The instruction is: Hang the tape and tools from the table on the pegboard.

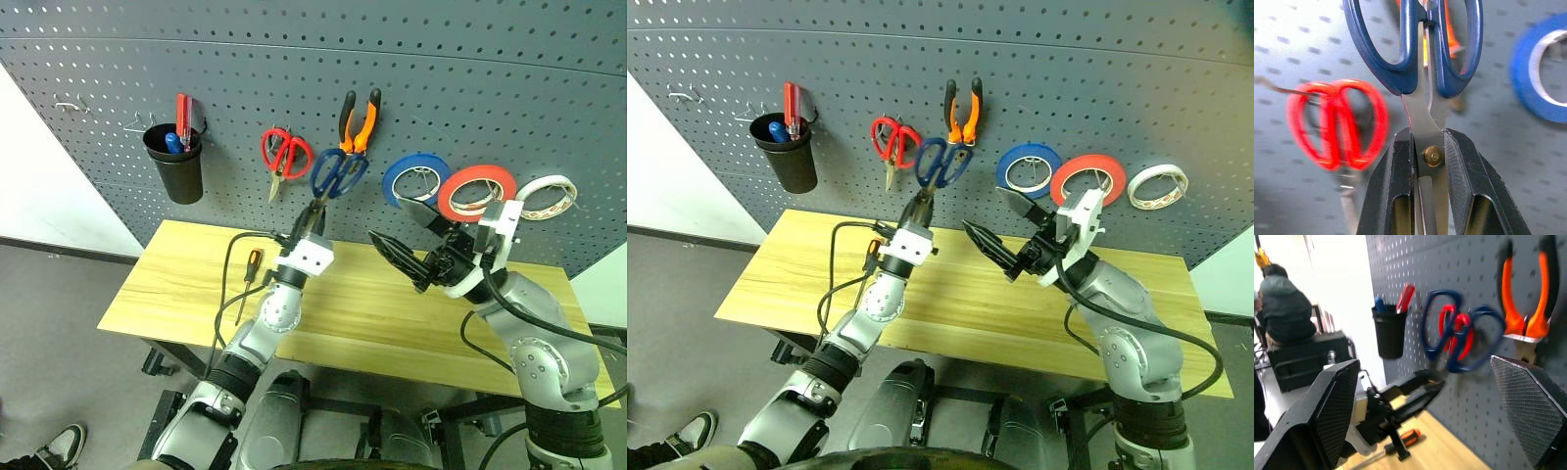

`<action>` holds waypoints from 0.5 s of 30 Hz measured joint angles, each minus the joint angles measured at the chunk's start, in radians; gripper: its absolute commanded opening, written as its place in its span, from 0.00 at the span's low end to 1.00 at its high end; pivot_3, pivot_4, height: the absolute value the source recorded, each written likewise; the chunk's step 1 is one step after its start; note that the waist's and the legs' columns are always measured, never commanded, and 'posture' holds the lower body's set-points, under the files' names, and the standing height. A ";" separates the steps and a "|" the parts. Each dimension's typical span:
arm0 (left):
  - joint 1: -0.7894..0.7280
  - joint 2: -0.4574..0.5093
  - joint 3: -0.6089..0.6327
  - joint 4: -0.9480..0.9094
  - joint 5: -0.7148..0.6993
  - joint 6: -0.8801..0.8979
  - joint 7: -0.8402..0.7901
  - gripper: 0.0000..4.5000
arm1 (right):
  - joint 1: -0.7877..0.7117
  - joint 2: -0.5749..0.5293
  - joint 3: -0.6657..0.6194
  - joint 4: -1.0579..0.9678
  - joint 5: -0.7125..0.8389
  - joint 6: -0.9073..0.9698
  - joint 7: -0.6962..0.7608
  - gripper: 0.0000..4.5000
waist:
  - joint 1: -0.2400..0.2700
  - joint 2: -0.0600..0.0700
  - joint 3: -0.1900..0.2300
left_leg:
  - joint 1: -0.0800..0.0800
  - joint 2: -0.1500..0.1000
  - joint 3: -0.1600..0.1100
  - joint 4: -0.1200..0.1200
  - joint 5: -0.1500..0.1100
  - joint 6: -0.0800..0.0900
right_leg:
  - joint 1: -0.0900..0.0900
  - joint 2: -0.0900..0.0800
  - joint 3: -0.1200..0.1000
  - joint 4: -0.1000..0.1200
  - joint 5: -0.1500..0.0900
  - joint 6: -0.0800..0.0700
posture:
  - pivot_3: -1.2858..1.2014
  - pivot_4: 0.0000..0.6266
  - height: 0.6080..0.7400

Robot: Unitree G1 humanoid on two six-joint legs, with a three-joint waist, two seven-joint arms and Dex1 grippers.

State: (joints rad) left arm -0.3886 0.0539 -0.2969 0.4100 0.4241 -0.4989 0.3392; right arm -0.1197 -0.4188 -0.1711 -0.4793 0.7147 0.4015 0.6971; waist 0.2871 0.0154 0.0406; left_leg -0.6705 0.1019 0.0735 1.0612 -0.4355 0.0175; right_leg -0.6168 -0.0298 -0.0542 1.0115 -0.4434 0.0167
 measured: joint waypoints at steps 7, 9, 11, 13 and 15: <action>0.049 0.005 0.021 -0.061 -0.022 -0.010 -0.023 0.12 | -0.006 -0.004 -0.007 0.000 0.028 -0.007 0.006 1.00 | 0.001 0.000 0.000 | 0.000 0.000 0.000 0.000 0.000 0.000 | 0.000 0.000 0.000 0.000 0.000 0.000 | 0.62 0.10 0.16; 0.066 -0.005 0.031 -0.067 -0.046 -0.005 -0.047 0.12 | -0.008 -0.008 -0.014 0.001 0.032 -0.008 0.006 1.00 | 0.000 0.000 0.000 | 0.000 0.000 0.000 0.000 0.000 0.000 | 0.000 0.000 0.000 0.000 0.000 0.000 | 0.62 0.10 0.16; 0.073 -0.008 0.046 -0.068 -0.070 0.013 -0.068 0.12 | -0.008 -0.013 -0.017 0.002 0.033 -0.008 0.006 1.00 | 0.000 0.000 0.000 | 0.000 0.000 0.000 0.000 0.000 0.000 | 0.000 0.000 0.000 0.000 0.000 0.000 | 0.62 0.10 0.16; 0.073 -0.006 0.064 -0.079 -0.094 0.028 -0.091 0.12 | -0.008 -0.015 -0.017 0.003 0.033 -0.009 0.006 1.00 | 0.000 0.000 0.000 | 0.000 0.000 0.000 0.000 0.000 0.000 | 0.000 0.000 0.000 0.000 0.000 0.000 | 0.62 0.10 0.16; 0.073 -0.005 0.083 -0.083 -0.115 0.039 -0.114 0.12 | -0.008 -0.017 -0.017 0.004 0.033 -0.009 0.006 1.00 | 0.000 0.000 0.000 | 0.000 0.000 0.000 0.000 0.000 0.000 | 0.000 0.000 0.000 0.000 0.000 0.000 | 0.62 0.09 0.16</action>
State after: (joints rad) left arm -0.3161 0.0490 -0.2139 0.3267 0.3095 -0.4597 0.2256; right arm -0.1275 -0.4359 -0.1881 -0.4750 0.7476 0.3929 0.7030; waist 0.2869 0.0154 0.0405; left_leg -0.6703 0.1018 0.0734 1.0612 -0.4354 0.0174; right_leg -0.6167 -0.0297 -0.0545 1.0115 -0.4434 0.0167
